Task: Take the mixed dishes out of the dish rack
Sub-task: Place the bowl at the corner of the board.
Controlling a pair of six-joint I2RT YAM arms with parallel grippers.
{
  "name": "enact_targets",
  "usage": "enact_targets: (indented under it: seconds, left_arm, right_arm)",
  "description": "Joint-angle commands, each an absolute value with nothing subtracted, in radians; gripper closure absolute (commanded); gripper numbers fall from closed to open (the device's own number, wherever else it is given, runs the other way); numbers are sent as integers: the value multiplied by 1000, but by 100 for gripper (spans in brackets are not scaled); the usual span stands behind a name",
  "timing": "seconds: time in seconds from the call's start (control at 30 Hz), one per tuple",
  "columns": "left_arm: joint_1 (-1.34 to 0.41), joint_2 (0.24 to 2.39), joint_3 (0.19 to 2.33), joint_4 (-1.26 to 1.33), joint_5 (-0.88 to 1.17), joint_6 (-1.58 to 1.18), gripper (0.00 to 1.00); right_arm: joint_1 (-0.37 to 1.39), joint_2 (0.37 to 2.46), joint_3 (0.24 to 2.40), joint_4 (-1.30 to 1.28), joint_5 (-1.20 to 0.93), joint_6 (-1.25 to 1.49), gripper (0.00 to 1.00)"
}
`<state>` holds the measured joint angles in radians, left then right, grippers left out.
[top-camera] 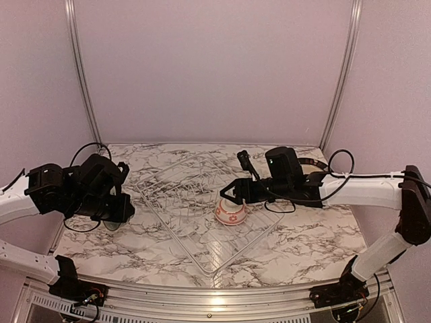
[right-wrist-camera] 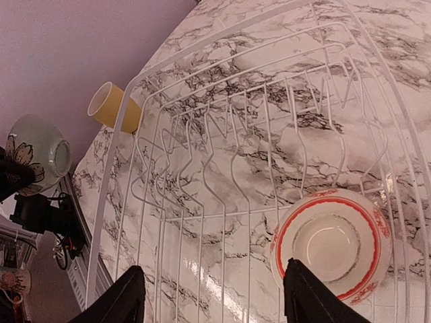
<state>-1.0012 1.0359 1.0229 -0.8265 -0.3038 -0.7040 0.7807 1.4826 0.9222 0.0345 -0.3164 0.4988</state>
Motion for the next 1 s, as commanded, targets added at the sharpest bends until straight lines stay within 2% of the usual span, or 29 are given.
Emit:
enact_targets:
  seconds: [0.0, 0.23, 0.5, 0.73, 0.97]
  left_arm:
    - [-1000, 1029, 941, -914, -360, -817, 99]
    - [-975, 1160, 841, -873, -386, -864, 98]
    - [-953, 1287, 775, -802, -346, -848, 98]
    - [-948, 1340, 741, -770, -330, -847, 90]
    - [-948, 1365, 755, -767, -324, -833, 75]
  right_arm:
    - [790, 1510, 978, -12, -278, 460, 33]
    - [818, 1515, 1019, -100, -184, 415, 31]
    - [893, 1608, 1144, -306, 69, 337, 24]
    - [908, 1658, 1172, -327, 92, 327, 23]
    - [908, 1693, 1192, -363, 153, 326, 22]
